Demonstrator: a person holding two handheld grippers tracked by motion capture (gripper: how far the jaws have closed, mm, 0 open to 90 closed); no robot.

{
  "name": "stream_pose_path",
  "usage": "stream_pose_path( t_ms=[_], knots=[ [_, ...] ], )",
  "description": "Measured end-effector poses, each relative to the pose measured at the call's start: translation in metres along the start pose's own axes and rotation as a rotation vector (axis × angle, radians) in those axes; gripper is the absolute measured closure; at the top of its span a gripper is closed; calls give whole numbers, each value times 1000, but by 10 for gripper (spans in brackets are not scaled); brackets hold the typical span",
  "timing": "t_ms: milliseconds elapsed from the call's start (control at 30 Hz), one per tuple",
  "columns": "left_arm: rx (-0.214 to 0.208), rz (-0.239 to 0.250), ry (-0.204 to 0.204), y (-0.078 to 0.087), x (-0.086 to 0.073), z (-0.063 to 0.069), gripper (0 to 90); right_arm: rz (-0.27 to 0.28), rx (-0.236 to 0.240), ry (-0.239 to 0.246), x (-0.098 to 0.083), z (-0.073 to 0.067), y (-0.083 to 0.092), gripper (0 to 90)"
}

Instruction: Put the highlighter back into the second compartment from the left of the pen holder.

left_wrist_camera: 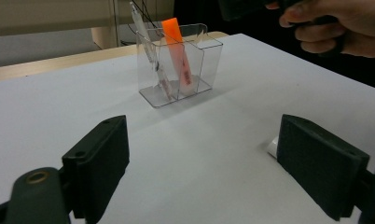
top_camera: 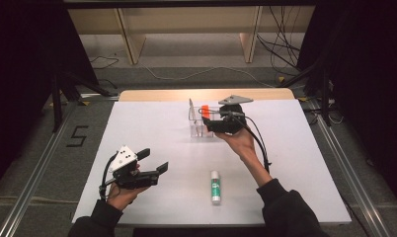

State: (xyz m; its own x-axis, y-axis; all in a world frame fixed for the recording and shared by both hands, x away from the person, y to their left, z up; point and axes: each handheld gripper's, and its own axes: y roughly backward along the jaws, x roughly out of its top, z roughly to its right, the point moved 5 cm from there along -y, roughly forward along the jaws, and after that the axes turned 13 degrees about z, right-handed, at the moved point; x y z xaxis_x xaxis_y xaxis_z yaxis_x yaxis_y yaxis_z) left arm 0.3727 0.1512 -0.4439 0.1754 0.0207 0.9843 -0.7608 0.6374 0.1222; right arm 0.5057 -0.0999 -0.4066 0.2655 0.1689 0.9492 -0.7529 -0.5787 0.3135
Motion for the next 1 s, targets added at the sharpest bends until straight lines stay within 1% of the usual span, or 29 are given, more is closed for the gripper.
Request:
stream_pose_path(
  t_ms=[33,67,133,167,267,333,400,500,633,667,733,767,833,900,1000],
  knots=[
    [5,5,8,-1,0,0,165,-10,13,-2,-3,-2,5,245],
    [3,-1,4,0,0,0,165,-18,27,-8,-6,-3,9,243],
    [2,1,2,-1,0,1,165,-27,40,-7,-12,-5,16,243],
    [2,2,3,-1,0,1,165,-39,46,-6,-14,-6,18,240],
    [0,2,5,-1,0,2,166,-43,62,-28,-16,-7,24,242],
    [1,0,1,0,0,1,165,-54,71,-19,-18,-9,28,242],
    [4,4,8,0,0,0,165,-64,76,-25,-21,-10,33,241],
    [4,4,5,0,1,1,165,-81,94,-27,-26,-14,37,236],
    [1,0,-1,0,1,1,165,-113,98,-41,-34,-17,44,233],
    [2,5,7,0,1,1,165,-120,98,-38,-36,-18,45,233],
    [4,5,7,0,1,1,165,-133,95,-21,-40,-20,47,232],
    [5,4,7,-1,1,0,165,-139,99,-24,-41,-21,48,231],
    [4,4,7,-1,1,1,165,-142,108,-38,-43,-22,49,232],
    [2,4,5,-1,2,1,165,-146,110,-36,-44,-23,51,232],
    [2,7,11,-1,2,1,165,-150,114,-47,-47,-25,52,232]
  ],
)
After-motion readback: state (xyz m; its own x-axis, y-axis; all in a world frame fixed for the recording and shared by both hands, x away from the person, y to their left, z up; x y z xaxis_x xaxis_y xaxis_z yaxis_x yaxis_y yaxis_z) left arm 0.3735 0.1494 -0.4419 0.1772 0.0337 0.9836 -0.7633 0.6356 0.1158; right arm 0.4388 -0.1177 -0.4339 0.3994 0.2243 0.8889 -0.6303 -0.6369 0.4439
